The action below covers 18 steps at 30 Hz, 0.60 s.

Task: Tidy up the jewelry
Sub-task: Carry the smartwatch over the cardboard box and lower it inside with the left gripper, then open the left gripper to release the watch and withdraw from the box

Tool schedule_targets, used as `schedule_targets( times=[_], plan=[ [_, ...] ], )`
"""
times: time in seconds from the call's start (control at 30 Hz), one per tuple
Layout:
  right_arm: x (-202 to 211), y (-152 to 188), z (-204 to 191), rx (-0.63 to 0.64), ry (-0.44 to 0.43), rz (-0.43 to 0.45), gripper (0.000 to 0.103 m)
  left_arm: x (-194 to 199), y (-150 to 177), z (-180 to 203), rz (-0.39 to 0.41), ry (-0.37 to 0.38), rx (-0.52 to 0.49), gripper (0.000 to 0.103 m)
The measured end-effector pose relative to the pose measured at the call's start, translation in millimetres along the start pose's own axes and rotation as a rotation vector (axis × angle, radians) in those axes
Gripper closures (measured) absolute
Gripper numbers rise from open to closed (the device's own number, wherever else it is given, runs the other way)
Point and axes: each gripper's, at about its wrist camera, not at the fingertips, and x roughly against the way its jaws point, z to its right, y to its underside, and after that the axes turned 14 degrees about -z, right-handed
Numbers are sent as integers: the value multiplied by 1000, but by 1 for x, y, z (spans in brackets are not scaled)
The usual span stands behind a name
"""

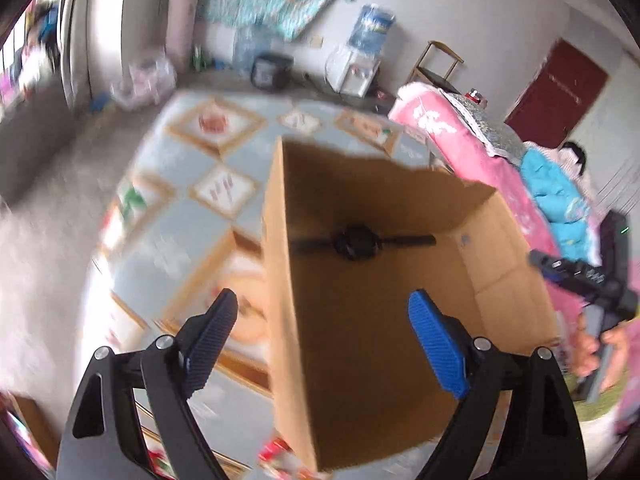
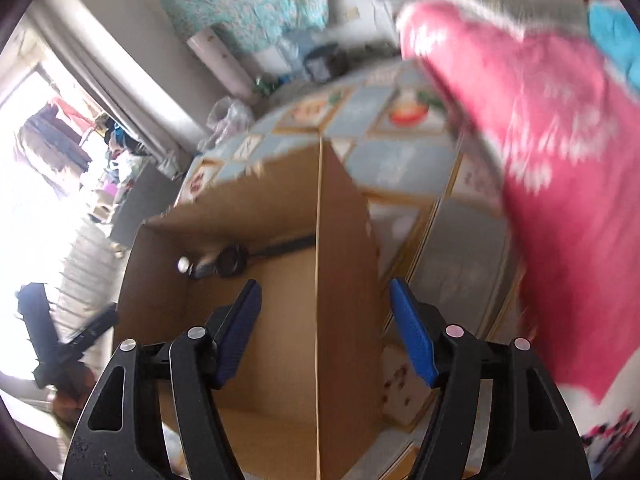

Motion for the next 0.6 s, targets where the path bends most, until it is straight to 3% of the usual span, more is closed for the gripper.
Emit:
schedule_targets(
  times=[0.07,0.1,0.17,0.6],
  plan=[
    [-14,-1,1,7,-103,-58,38,-7,10,-3,-19,103,23,18],
    [-15,-1,-1,7,-94,-51,38,-6,13,-2,-17,132,27,18],
    [-17,-4,-8,33,-56,-38,37,-2,23,2,16,121,32,18],
    [-35,-19,-23,61,-76,-52,37,15,49,-7,96,102,73,18]
  ],
)
